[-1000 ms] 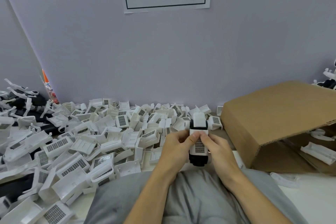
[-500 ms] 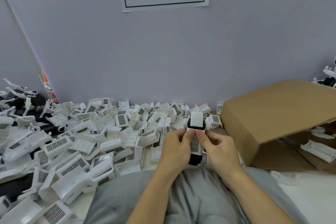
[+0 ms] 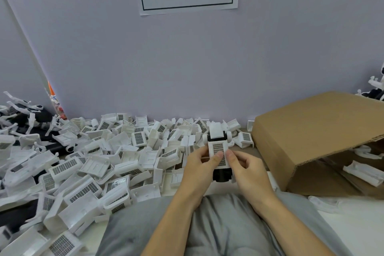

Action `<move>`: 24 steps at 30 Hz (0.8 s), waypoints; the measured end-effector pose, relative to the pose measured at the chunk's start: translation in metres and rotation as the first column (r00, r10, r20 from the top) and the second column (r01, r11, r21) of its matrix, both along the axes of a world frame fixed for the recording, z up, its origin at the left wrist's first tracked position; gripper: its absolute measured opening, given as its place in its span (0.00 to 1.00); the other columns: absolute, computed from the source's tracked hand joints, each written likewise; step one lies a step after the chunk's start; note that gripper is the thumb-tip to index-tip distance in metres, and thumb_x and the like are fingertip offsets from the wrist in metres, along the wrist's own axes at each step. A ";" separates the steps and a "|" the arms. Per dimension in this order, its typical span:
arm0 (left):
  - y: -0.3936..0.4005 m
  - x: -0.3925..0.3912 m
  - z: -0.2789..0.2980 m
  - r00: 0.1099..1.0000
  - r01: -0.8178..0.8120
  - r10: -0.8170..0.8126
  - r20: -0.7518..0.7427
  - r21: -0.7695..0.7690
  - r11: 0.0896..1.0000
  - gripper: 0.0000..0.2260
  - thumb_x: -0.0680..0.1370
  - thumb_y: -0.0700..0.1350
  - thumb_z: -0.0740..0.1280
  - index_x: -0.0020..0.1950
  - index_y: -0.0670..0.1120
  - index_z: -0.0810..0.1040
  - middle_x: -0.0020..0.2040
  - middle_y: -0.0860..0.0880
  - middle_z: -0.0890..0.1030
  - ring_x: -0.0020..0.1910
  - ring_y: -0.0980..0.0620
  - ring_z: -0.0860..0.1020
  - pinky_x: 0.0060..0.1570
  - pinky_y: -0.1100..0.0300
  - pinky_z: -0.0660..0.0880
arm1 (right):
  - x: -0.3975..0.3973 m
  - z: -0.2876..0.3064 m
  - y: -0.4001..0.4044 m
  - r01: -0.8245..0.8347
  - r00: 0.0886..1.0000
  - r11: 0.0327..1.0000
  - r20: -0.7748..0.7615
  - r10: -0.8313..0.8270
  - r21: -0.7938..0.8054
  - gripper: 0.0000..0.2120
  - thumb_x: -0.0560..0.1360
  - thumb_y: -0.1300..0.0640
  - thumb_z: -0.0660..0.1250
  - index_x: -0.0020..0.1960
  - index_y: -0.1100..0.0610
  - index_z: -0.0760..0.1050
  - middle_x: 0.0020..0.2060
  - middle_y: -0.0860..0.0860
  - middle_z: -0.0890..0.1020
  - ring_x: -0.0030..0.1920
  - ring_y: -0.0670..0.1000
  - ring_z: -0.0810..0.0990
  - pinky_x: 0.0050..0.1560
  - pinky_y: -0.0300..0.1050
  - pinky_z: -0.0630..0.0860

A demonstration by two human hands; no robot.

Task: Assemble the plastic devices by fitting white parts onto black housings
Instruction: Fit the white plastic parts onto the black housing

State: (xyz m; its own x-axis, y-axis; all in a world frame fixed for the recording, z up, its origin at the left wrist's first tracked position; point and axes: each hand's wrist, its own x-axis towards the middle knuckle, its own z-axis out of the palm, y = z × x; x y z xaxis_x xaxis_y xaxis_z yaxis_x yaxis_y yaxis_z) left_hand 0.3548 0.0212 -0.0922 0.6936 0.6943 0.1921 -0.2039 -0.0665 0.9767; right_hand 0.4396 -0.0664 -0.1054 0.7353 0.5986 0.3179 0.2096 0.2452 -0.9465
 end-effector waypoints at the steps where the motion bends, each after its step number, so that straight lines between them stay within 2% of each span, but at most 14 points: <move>1: -0.001 0.000 0.000 1.000 0.013 -0.012 -0.011 0.018 1.000 0.07 0.81 0.37 0.67 0.53 0.46 0.84 0.44 0.50 0.86 0.43 0.58 0.84 0.40 0.66 0.78 | 0.000 -0.001 0.000 0.016 1.000 1.000 -0.008 -0.016 0.001 0.09 0.81 0.58 0.65 0.49 0.53 0.84 0.41 0.47 0.88 0.43 0.43 0.86 0.41 0.33 0.78; 6: -0.001 -0.001 0.002 1.000 -0.002 0.004 -0.025 0.076 0.997 0.08 0.80 0.38 0.68 0.51 0.50 0.84 0.41 0.55 0.86 0.42 0.62 0.83 0.42 0.70 0.75 | 0.002 0.001 0.001 0.005 0.999 1.000 -0.046 -0.005 0.006 0.11 0.82 0.55 0.64 0.49 0.55 0.85 0.39 0.49 0.87 0.37 0.41 0.83 0.33 0.31 0.74; 8: -0.002 -0.001 0.002 0.999 -0.025 0.029 -0.031 0.122 0.992 0.07 0.80 0.39 0.69 0.51 0.49 0.83 0.40 0.57 0.85 0.40 0.65 0.82 0.40 0.73 0.74 | 0.003 0.001 0.000 -0.039 0.998 0.999 -0.055 0.040 0.012 0.10 0.81 0.56 0.64 0.50 0.55 0.85 0.42 0.52 0.88 0.43 0.46 0.86 0.41 0.39 0.80; 10: -0.004 0.000 0.002 0.999 -0.035 0.040 -0.032 0.153 0.988 0.06 0.79 0.39 0.70 0.52 0.49 0.83 0.40 0.57 0.85 0.39 0.66 0.82 0.39 0.74 0.74 | 0.004 -0.001 0.000 -0.028 0.999 1.000 -0.026 0.028 -0.007 0.09 0.81 0.58 0.65 0.50 0.54 0.84 0.44 0.51 0.88 0.47 0.49 0.86 0.47 0.43 0.81; 14: -0.005 -0.001 0.003 0.998 -0.047 0.051 -0.020 0.171 0.984 0.09 0.79 0.38 0.70 0.49 0.53 0.82 0.41 0.57 0.85 0.40 0.65 0.82 0.40 0.73 0.75 | 0.005 -0.002 0.000 0.020 0.999 0.999 0.030 -0.020 -0.027 0.08 0.81 0.58 0.66 0.48 0.51 0.83 0.42 0.46 0.88 0.45 0.45 0.86 0.41 0.34 0.78; 20: -0.005 0.000 0.003 0.999 -0.031 0.030 0.013 0.142 0.989 0.07 0.79 0.39 0.70 0.48 0.51 0.84 0.40 0.55 0.86 0.41 0.63 0.83 0.40 0.72 0.75 | 0.005 -0.002 0.002 0.035 0.999 0.999 0.006 -0.035 -0.007 0.09 0.81 0.56 0.66 0.47 0.52 0.84 0.41 0.47 0.88 0.44 0.46 0.86 0.43 0.39 0.80; 24: -0.001 0.000 0.001 0.998 -0.057 0.055 0.026 0.108 0.992 0.07 0.80 0.39 0.68 0.51 0.48 0.86 0.45 0.51 0.87 0.48 0.55 0.85 0.44 0.67 0.78 | 0.003 0.000 -0.001 -0.030 0.999 0.999 -0.027 0.031 0.041 0.08 0.80 0.58 0.66 0.50 0.52 0.85 0.39 0.47 0.87 0.37 0.41 0.83 0.37 0.31 0.74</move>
State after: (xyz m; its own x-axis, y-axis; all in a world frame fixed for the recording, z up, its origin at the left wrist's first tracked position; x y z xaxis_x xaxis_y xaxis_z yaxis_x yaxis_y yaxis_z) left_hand 0.3547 0.0203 -0.0909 0.6487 0.7059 0.2844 -0.2194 -0.1844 0.9581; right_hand 0.4429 -0.0670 -0.1056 0.7258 0.6079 0.3220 0.1748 0.2897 -0.9410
